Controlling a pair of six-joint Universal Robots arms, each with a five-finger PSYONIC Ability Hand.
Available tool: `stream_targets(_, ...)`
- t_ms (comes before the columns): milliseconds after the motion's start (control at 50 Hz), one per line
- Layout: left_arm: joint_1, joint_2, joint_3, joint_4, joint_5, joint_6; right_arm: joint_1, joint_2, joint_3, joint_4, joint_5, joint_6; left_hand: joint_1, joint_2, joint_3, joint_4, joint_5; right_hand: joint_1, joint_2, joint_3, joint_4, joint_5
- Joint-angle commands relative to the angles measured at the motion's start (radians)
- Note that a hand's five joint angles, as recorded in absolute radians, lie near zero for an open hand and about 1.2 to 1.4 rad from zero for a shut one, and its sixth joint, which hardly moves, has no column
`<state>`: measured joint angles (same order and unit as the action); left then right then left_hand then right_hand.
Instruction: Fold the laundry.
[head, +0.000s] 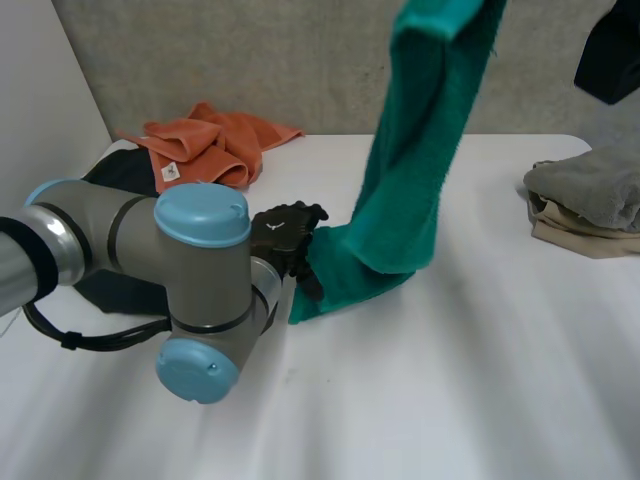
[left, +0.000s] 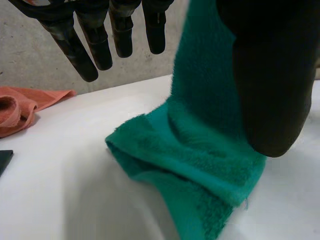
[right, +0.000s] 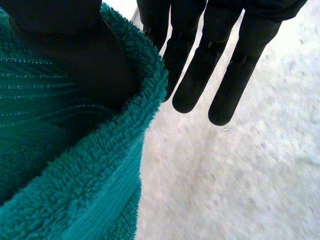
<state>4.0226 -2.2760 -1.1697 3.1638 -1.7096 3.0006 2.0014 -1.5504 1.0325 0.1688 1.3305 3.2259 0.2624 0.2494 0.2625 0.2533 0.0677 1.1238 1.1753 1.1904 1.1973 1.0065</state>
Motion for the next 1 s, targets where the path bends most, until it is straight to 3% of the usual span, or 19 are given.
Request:
stream_targets(20,-0.033,-0.008,-0.004,-0.007,0.002,-0.063,0.091,-0.042,-0.040,0.011,0.010,0.025,-0.052,-0.039,-0.052,-0.043,-0.032,0.272,0.221,0.206,0.199,0.215)
stream_targets(300,-0.119,-0.008,-0.021,-0.039,0.039,-0.236,0.138,-0.048,-0.109,0.043,0.081,0.035,0.007,0.020,0.007,0.016,0.027,0.272,0.221,0.206,0.199,0.215)
stream_targets(380,-0.122,-0.005,-0.015,-0.031,0.024,-0.311,0.172,-0.054,-0.106,0.060,0.085,0.035,0.223,0.236,0.223,0.233,0.244,0.272,0.221,0.206,0.199,0.215)
stream_targets(480,-0.116,0.033,-0.019,-0.041,0.036,-0.439,0.206,-0.071,-0.072,0.067,0.098,0.032,1.132,1.145,1.132,1.141,1.152,0.272,0.221,0.206,0.199,0.215)
stream_targets(540,-0.099,0.079,-0.040,-0.050,0.031,-0.436,0.177,-0.073,-0.039,0.064,0.102,0.026,1.134,1.147,1.134,1.143,1.154,0.272,0.221,0.206,0.199,0.215)
stream_targets(620,-0.021,0.188,-0.091,-0.059,-0.016,-0.304,0.062,-0.066,0.027,0.061,0.092,0.020,1.134,1.147,1.134,1.143,1.154,0.272,0.221,0.206,0.199,0.215)
stream_targets(640,0.033,0.247,-0.116,-0.058,-0.053,-0.193,-0.002,-0.060,0.059,0.058,0.078,0.018,1.134,1.147,1.134,1.143,1.154,0.272,0.221,0.206,0.199,0.215)
stream_targets(680,0.074,0.309,-0.136,-0.053,-0.073,-0.088,-0.058,-0.050,0.095,0.054,0.058,0.018,1.134,1.147,1.134,1.143,1.154,0.272,0.221,0.206,0.199,0.215)
stream_targets(700,0.111,0.369,-0.151,-0.044,-0.085,0.032,-0.117,-0.025,0.127,0.046,0.021,0.014,1.134,1.147,1.134,1.143,1.154,0.272,0.221,0.206,0.199,0.215)
stream_targets(780,0.145,0.475,-0.180,-0.012,-0.065,0.303,-0.252,0.074,0.216,0.029,-0.097,-0.012,1.134,1.147,1.134,1.143,1.154,0.272,0.221,0.206,0.199,0.215)
stream_targets(860,0.148,0.490,-0.202,0.005,-0.029,0.481,-0.322,0.209,0.291,0.006,-0.198,-0.053,1.134,1.147,1.134,1.143,1.154,0.272,0.221,0.206,0.199,0.215)
stream_targets(1000,0.102,0.346,-0.225,0.011,0.008,0.586,-0.357,0.426,0.325,-0.078,-0.246,-0.225,1.134,1.147,1.134,1.143,1.154,0.272,0.221,0.206,0.199,0.215)
